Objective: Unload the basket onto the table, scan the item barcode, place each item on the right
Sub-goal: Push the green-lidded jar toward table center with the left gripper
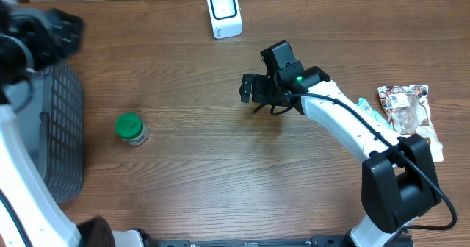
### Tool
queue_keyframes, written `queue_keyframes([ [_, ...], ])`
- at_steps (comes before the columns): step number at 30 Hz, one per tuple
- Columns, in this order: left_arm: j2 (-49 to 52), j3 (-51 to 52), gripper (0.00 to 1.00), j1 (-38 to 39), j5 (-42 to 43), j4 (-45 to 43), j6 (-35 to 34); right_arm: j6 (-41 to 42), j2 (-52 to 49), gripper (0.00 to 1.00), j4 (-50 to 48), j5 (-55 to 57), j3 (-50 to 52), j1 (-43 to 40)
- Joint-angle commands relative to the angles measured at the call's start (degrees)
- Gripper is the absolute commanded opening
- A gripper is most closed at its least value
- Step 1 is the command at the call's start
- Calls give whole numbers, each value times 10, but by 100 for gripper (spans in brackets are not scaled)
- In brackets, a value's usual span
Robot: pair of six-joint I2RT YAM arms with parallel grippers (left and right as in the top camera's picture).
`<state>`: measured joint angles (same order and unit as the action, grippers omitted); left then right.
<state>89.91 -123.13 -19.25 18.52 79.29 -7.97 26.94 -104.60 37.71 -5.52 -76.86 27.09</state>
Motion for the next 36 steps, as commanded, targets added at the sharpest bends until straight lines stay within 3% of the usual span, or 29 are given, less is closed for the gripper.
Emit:
queue_keyframes([
  [1,25,31,100,79,-82,25,7,-4,-2,100,-2,5,-1,2],
  [4,45,93,100,149,-173,37,-14,-4,-2,100,-1,5,-1,2],
  [9,62,226,100,210,-308,27,-114,-4,-2,100,4,5,-1,2],
  [18,62,398,100,165,-309,-91,-126,-4,-2,100,5,5,-1,2],
  [25,62,465,100,131,-277,-164,-122,-4,-2,100,7,5,-1,2],
  [36,62,534,100,125,-216,-206,-113,-4,-2,100,9,6,-1,2],
])
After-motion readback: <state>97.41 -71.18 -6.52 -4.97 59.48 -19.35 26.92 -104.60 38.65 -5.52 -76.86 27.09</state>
